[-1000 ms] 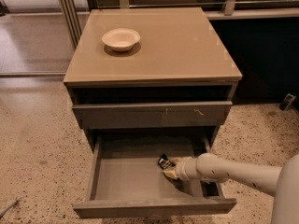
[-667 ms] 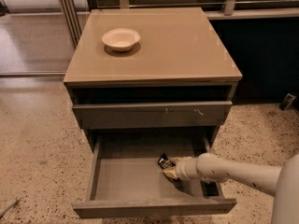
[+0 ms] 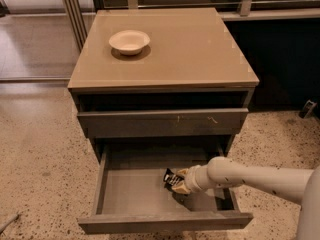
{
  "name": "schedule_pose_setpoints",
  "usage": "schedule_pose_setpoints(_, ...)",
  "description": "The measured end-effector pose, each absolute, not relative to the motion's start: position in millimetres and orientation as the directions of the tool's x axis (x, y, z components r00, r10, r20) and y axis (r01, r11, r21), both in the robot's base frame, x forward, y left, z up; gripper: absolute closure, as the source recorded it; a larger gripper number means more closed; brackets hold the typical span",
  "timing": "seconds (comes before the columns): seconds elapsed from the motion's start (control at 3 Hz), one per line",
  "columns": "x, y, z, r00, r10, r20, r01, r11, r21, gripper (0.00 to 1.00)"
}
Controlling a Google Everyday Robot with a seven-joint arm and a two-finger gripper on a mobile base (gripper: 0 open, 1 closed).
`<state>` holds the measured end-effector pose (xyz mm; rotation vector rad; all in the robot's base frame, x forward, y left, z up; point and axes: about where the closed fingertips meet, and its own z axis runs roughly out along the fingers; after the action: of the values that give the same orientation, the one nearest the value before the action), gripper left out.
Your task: Pick rxbar chocolate from middle drawer and place on counter
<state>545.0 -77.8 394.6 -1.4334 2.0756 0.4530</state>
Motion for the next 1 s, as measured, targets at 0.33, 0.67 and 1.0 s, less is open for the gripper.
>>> schedule_pose_setpoints(0.33,521.1,-68.9,435.7,-0.155,-0.823,-0.546,-0.979,0.203,-0.029,1.00)
schedule_pose_setpoints(0.67,525.9,-57.5,503.4,-0.059,-0.851,-0.522,-0.995,0.089,-0.032,1.00)
schedule_pose_setpoints(1.0,504.9,-60.6,504.3,-0.056,-0.863,-0.502,-0.998,0.045,0.034,1.00)
